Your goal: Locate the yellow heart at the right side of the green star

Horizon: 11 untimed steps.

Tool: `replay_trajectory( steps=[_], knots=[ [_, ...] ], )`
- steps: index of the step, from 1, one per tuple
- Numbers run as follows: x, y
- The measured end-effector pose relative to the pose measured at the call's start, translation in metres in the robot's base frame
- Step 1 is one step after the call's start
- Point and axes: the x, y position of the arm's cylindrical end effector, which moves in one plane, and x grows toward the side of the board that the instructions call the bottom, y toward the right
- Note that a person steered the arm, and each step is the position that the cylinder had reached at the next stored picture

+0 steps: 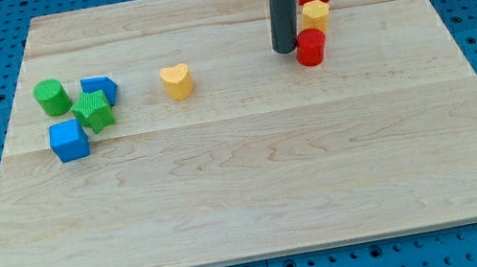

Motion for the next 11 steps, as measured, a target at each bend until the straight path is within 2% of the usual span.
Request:
replay_trajectory(
  steps=[1,2,3,4,5,6,7,8,9,10,11],
  knots=[
    [0.001,0.017],
    [0.016,-0.085],
    [0.063,-0.089],
    [0.113,-0.061],
    [0.127,-0.164],
    [0.04,-0.187],
    [-0.001,-0.238],
    [0.005,-0.156],
    [0.062,-0.079],
    [0.047,-0.104],
    [0.012,-0.15]
  ],
)
